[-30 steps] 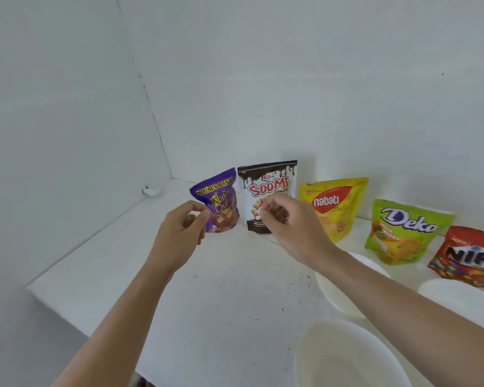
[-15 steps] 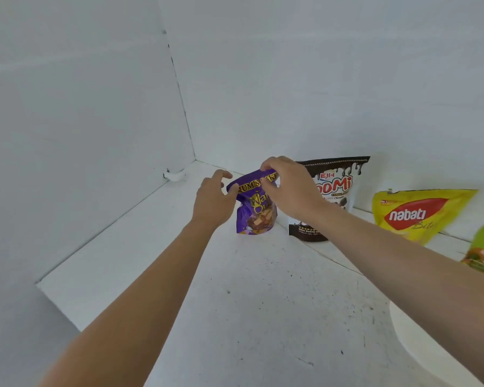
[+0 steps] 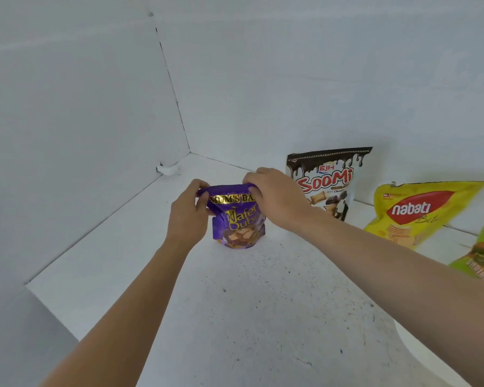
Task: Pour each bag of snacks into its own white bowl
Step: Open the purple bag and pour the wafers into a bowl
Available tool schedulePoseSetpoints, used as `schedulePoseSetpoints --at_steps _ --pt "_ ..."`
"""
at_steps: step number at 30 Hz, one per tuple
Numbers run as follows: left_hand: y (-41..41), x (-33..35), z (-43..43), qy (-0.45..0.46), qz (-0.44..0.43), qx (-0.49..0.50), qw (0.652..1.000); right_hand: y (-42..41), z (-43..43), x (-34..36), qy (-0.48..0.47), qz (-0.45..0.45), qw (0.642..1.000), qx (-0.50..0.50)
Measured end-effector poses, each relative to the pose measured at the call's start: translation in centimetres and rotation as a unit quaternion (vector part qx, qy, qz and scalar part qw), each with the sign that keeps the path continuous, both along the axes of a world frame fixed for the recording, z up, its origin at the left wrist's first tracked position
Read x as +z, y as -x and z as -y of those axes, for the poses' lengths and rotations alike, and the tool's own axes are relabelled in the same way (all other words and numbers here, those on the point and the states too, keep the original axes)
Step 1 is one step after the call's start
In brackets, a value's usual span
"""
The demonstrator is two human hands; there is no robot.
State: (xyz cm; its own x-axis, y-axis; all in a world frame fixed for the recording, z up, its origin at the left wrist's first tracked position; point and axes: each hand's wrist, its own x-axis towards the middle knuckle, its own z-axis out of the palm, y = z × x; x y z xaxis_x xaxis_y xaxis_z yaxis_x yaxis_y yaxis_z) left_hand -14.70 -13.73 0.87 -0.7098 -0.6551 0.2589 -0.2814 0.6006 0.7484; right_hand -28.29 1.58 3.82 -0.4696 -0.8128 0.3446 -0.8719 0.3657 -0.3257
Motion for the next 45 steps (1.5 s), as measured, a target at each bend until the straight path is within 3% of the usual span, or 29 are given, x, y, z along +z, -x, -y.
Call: schedulePoseSetpoints --at_steps 13,21,28,36,45 --pt "-8.6 1.8 -8.1 -0.04 0.008 -0.078 0.996 -7.5 -10.5 0.4 0.06 0.047 0.997 0.016" --pt "-11.6 0.9 -14.2 0.026 0.04 -0.108 0.993 -10.5 -16.3 -0.7 0.072 0.032 0.995 0.067" --pt "-10.8 2.6 -15.5 0.078 0.071 -0.103 0.989 -10.9 -17.3 -0.8 0.112 -0.003 0.991 0.073" --pt "-10.4 4.4 -15.1 0.013 0.136 -0.138 0.981 -10.8 -17.4 -1.2 0.151 -0.042 0.984 0.081" --pt "-10.0 5.3 -13.8 0.012 0.169 -0.192 0.967 -11.0 -17.4 -0.3 0.159 -0.1 0.976 0.108"
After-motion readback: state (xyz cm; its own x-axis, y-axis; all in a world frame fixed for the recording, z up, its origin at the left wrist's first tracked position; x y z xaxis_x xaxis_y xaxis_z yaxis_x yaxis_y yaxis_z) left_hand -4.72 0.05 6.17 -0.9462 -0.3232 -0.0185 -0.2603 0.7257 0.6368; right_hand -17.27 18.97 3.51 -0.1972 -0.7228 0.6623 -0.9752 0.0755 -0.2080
